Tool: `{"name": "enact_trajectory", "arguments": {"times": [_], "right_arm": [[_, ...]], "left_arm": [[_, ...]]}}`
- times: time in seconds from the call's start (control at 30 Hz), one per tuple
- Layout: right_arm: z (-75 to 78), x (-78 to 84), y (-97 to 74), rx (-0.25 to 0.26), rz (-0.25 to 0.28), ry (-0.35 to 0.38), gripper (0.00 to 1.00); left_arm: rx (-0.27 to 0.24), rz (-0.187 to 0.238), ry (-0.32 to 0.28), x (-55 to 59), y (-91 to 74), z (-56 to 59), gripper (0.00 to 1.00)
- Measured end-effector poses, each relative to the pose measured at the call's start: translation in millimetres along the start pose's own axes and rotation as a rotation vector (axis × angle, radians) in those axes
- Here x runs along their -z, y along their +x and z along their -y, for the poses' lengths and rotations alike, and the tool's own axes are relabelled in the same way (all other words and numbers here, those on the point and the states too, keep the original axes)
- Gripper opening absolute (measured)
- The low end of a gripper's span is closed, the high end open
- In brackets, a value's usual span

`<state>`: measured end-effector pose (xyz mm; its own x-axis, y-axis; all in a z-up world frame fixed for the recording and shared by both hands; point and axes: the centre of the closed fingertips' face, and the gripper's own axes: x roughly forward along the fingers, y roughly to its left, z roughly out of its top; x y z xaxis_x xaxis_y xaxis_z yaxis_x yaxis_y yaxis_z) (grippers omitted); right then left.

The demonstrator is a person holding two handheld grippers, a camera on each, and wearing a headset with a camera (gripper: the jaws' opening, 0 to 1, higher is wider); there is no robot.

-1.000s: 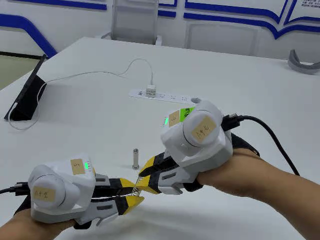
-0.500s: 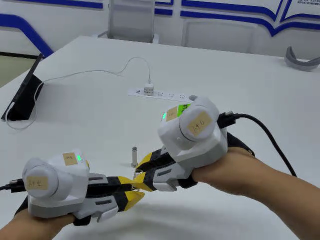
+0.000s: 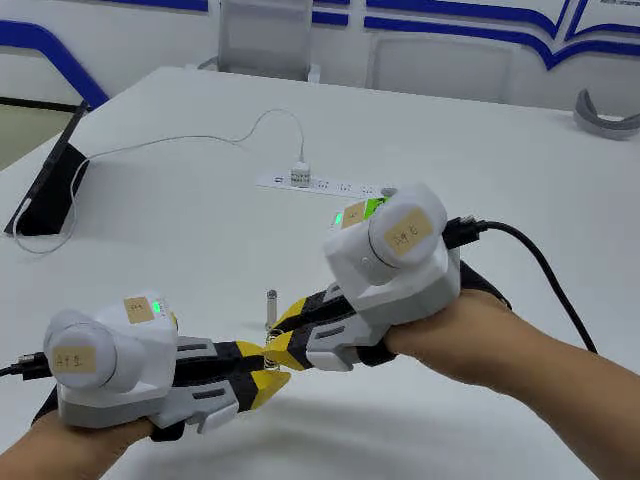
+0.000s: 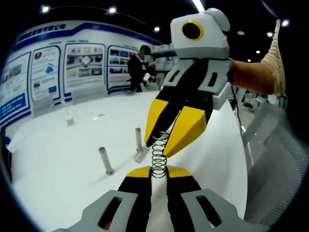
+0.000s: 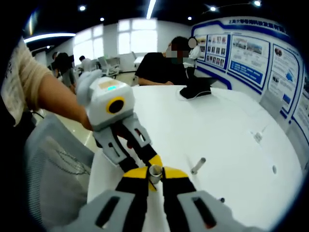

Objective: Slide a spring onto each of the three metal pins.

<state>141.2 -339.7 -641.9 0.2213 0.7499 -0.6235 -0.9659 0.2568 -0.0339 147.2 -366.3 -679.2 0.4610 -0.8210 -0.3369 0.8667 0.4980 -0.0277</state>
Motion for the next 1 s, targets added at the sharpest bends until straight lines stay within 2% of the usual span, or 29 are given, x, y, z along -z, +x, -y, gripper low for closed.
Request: {"name": "enact_trajectory", "arguments": {"times": [0.27, 0.53, 0.67, 1.0], "right_arm": [[7.3, -3.2, -0.8, 0.014, 0.007, -0.002, 0.12], [19.9, -8.8, -5.7, 0.039, 0.017, 0.002, 0.12], [30.1, -16.8, -9.3, 0.060, 0.030, 0.000, 0.12], [55.3, -35.9, -12.8, 0.109, 0.060, -0.016, 0.12]], "left_arm": [[-0.032, 0.013, 0.035, -3.8, 1.8, -7.9, 0.12], [-0.066, 0.016, 0.029, -1.4, -3.0, -15.1, 0.25], [-0.096, 0.016, 0.008, 1.8, -9.7, -23.3, 0.32], [-0.135, 0.007, -0.017, 4.5, -18.8, -29.2, 0.48]]}}
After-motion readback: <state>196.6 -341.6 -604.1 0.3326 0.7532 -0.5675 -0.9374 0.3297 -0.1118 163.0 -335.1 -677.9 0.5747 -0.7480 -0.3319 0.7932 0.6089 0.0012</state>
